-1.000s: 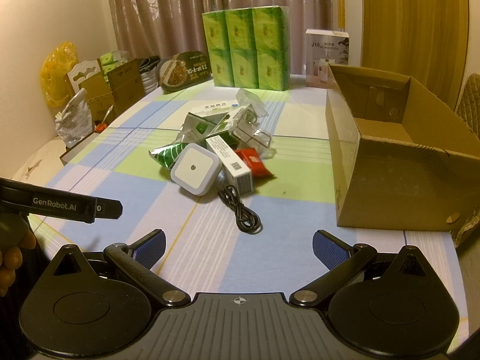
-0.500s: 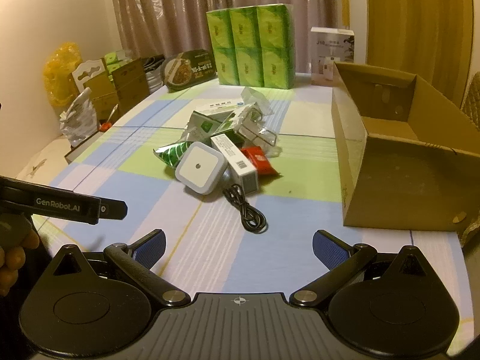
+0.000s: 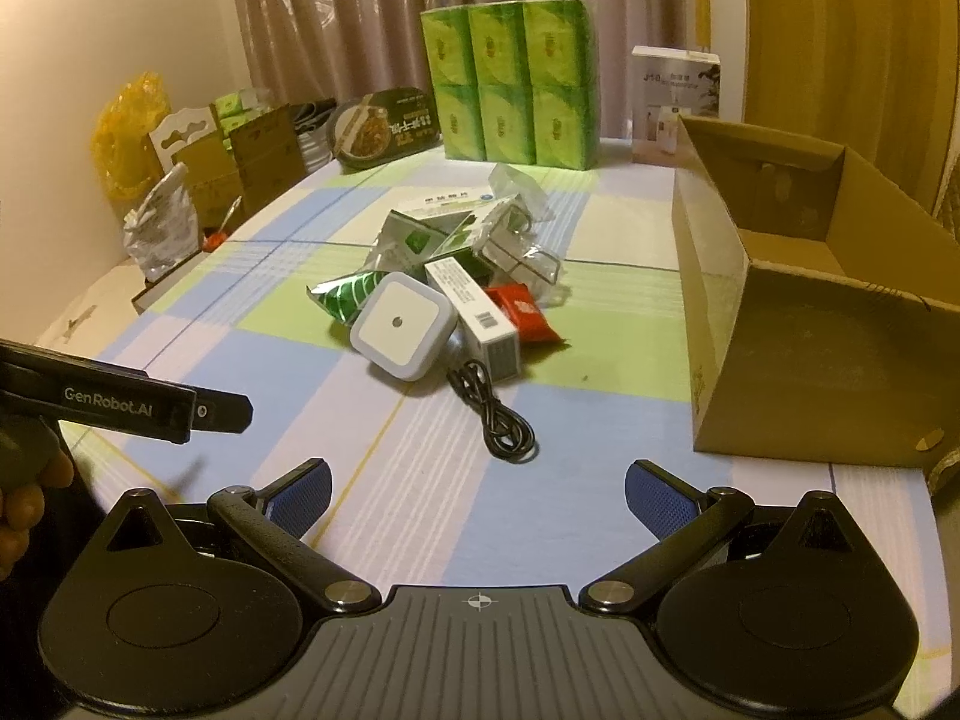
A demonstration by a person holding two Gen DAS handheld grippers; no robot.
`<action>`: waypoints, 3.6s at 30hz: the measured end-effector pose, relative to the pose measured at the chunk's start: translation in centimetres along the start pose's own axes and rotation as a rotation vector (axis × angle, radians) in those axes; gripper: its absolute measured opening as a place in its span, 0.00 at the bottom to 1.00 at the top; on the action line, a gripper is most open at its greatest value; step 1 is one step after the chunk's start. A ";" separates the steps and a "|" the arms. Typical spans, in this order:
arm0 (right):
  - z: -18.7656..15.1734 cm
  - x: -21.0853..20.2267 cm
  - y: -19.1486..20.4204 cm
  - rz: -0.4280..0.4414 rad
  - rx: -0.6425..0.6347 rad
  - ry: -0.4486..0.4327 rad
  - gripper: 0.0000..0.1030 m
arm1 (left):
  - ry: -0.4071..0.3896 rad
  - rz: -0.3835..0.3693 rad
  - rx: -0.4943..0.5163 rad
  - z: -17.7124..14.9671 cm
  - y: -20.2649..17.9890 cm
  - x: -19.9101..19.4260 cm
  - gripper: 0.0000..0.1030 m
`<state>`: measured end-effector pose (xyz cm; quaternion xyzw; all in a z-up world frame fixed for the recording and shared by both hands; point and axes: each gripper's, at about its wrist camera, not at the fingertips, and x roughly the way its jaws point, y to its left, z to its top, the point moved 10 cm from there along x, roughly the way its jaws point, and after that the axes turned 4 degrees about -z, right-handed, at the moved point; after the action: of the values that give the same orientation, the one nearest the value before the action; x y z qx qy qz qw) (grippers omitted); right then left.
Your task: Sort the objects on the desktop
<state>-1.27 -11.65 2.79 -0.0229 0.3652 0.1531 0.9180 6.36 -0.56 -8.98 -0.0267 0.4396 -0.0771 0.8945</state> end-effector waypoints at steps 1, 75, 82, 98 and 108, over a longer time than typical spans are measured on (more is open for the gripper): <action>0.0 0.1 0.0 0.001 -0.002 0.001 0.98 | 0.002 -0.001 0.000 0.0 0.0 0.1 0.99; 0.7 10.5 -1.7 0.062 -0.368 0.140 0.07 | -0.035 -0.125 0.564 5.3 -8.4 11.6 0.78; 0.2 10.7 -1.6 0.045 -0.402 0.133 0.09 | -0.043 -0.089 0.553 5.2 -8.2 11.7 0.60; 0.4 11.8 -1.1 0.088 -0.383 0.153 0.12 | -0.025 -0.142 0.573 2.0 -6.7 7.7 0.59; -0.5 10.4 -1.4 0.080 -0.307 0.153 0.11 | -0.022 -0.115 0.592 2.3 -6.6 8.7 0.67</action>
<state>5.97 -10.29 -4.69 -0.1601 0.4069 0.2413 0.8664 12.69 -8.53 -13.60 0.2095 0.3860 -0.2522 0.8623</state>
